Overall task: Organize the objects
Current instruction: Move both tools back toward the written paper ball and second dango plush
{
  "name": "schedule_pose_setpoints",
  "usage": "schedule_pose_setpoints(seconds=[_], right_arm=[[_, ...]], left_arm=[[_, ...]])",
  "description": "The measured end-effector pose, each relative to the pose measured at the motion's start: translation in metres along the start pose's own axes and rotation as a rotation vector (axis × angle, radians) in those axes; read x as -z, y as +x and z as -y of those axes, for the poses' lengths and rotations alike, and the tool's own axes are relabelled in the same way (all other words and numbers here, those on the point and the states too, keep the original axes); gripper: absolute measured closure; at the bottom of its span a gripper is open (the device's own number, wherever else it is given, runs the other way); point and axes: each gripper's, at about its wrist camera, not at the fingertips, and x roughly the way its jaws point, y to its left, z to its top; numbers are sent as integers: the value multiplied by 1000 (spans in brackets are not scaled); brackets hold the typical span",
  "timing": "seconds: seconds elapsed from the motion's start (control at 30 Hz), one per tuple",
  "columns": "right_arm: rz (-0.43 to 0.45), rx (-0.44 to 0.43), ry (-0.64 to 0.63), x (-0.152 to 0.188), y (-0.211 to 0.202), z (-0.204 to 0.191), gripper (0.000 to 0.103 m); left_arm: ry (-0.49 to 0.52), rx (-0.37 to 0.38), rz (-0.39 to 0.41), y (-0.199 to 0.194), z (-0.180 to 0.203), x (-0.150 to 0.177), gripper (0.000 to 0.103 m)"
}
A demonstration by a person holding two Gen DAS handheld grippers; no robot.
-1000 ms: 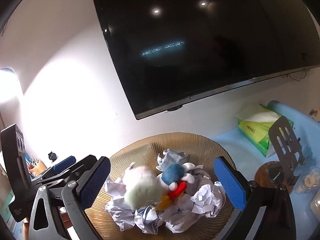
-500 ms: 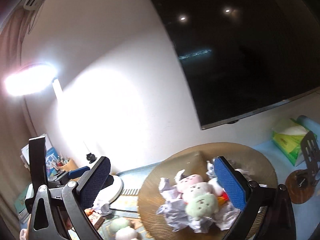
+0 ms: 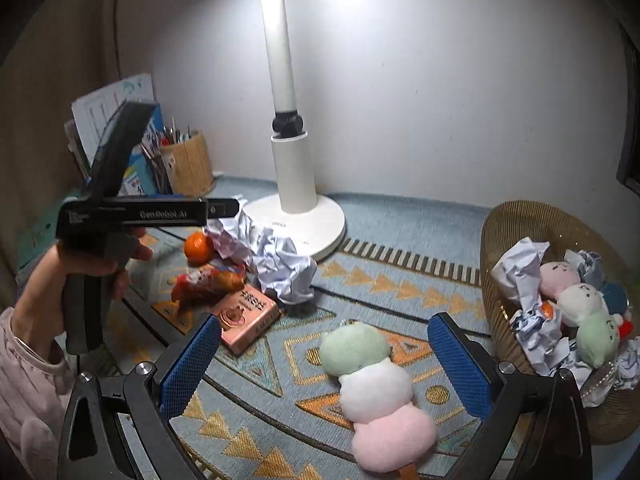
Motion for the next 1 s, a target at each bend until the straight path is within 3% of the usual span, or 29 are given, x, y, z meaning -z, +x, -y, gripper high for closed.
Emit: schedule_pose_setpoints(seconds=[0.1,0.33,0.4,0.83,1.0], right_arm=[[-113,37,0,18,23,7,0],[-250,86,104,35,50,34,0],[-248,125,60,37,50,30,0],[-235,129,77,36,52,31,0],[-235,129,76,35,52,31,0]], left_arm=[[1,5,-16,13,0,6,0],[-27,34,-18,15,-17,7,0],[-33,28,-23,16,-21,7,0],[-89,48,-21,13,-40,4,1],[-165,92,-26,12,-54,6,1]])
